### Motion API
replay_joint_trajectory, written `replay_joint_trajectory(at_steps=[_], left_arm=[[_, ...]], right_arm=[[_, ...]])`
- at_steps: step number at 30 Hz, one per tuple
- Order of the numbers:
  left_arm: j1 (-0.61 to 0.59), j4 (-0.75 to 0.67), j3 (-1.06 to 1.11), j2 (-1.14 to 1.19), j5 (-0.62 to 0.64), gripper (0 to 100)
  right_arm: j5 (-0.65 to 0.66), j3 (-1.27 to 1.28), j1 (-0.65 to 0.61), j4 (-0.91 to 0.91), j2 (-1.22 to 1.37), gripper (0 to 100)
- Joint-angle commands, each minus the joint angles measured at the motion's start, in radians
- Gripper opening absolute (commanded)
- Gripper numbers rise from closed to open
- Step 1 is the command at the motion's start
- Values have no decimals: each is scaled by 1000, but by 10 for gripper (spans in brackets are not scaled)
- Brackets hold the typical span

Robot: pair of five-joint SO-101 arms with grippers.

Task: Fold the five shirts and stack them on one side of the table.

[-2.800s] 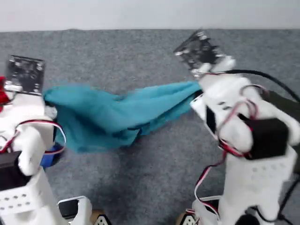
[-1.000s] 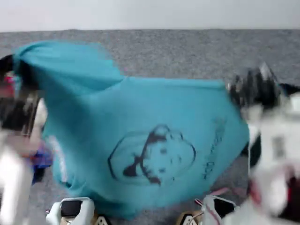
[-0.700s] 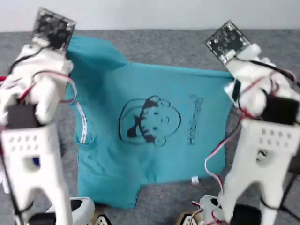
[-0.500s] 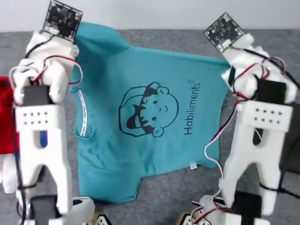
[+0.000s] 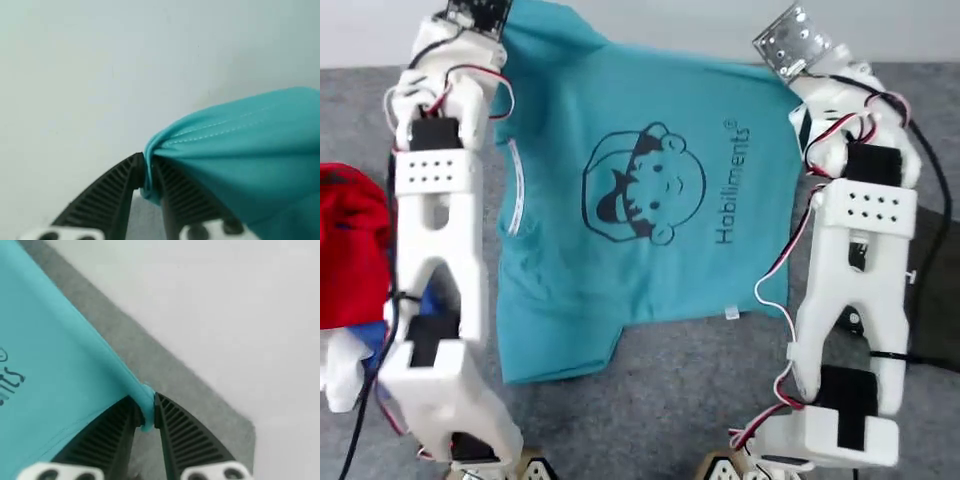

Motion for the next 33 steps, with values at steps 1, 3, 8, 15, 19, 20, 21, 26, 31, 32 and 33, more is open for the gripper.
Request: replay_joint_trajectory(at_steps=[1,3,8,15,19,20,21,26,31,32,33], left_arm=[[3,106,-245,75,-8,5],[6,166,-337,127,-8,5],[25,364,-501,218,-14,5],[38,795,-584,241,-14,5],[31,977,-582,242,-15,5],[31,1022,-582,242,-15,5],[34,1065,-582,242,-18,5],[34,1181,-542,233,-126,5],[34,1181,-380,178,-132,5],[37,1181,-340,153,-133,5],[38,1181,-298,124,-135,5]], right_arm=[[12,-14,5,-44,-5,10],[12,-11,4,-44,-5,10],[23,-8,-2,18,-5,10],[106,28,-24,305,-18,10],[110,29,-27,430,-15,10],[110,29,-27,455,-10,10],[110,31,-27,475,-7,10],[112,84,-24,521,-5,10],[112,144,-24,503,-7,10],[109,144,-24,490,-7,10],[107,146,-24,479,-12,10]])
